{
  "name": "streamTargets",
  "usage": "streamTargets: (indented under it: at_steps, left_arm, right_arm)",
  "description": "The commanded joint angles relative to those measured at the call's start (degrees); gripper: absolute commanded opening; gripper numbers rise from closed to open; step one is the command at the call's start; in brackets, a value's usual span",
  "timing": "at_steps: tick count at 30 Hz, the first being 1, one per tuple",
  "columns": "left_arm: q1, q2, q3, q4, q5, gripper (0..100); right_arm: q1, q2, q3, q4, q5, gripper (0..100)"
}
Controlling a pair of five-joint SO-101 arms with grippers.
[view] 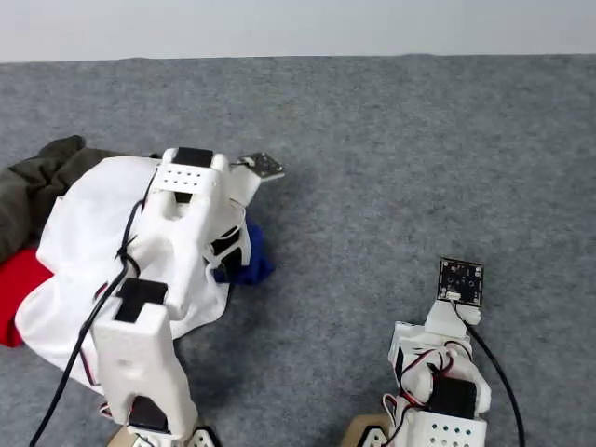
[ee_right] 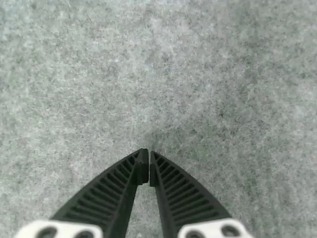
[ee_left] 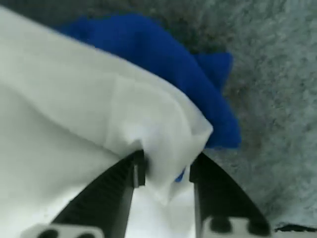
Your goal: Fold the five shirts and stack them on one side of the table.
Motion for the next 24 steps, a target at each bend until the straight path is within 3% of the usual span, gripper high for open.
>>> streamTargets:
  at_steps: [1, 4, 9, 15, 24]
  left_arm:
    - [-0.2, 0.7, -0.1, -2.0, 0.4, 16]
    - [-0.4, 0.9, -0.1, -2.7, 0.4, 15]
    - [0.1, 0.7, -0.5, -2.2, 0.4, 1]
    - [0.2, -7.6, -0.6, 1.3, -0.8, 4]
    - [0.2, -15.2, -0.1, -1.4, -0.6, 16]
  right_arm:
    - [-0.3, -0.4, 0.9, 0.2, 0.7, 0.9]
    - [-0.3, -0.4, 0.9, 0.2, 0.7, 0.9]
    - [-0.3, -0.4, 0.9, 0.2, 0.7, 0.9]
    - [-0.3, -0.4, 0.9, 0.2, 0.7, 0.9]
    - [-0.3, -0.4, 0.9, 0.2, 0.7, 0.9]
